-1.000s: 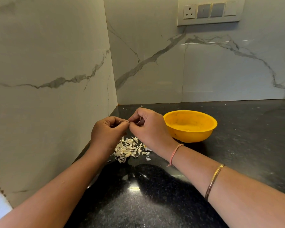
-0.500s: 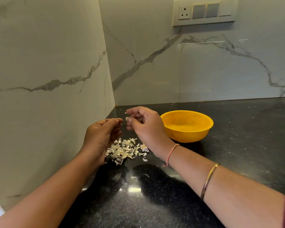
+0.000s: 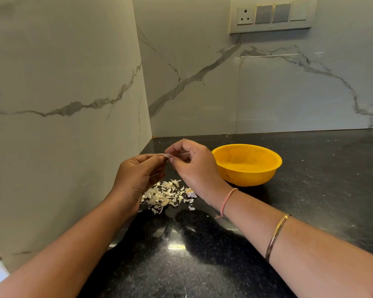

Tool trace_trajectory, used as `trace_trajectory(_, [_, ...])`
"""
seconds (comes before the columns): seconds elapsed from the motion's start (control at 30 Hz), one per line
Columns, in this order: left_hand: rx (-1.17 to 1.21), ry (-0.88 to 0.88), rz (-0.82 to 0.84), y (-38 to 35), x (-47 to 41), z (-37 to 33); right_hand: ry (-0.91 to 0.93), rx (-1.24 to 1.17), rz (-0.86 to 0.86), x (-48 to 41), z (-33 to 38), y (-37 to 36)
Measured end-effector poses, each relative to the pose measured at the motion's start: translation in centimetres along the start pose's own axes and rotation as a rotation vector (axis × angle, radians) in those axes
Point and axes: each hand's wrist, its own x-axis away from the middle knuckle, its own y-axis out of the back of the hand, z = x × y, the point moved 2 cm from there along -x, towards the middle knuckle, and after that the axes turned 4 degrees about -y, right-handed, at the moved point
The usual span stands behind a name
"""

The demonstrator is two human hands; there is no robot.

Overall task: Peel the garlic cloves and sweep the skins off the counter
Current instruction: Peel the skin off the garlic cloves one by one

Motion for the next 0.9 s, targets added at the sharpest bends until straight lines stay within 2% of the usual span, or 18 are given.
trace_trajectory(0.63, [0.124,0.065,0.037,-0.28,0.41,-0.38,0.225,0.27,-0.04,0.03,0.35,0.21])
trace_trajectory(0.9, [0.123,0.12,-0.005,-0.35,0.6,-0.4,0.293,0.342,-0.027,0.19,0.38,-0.13])
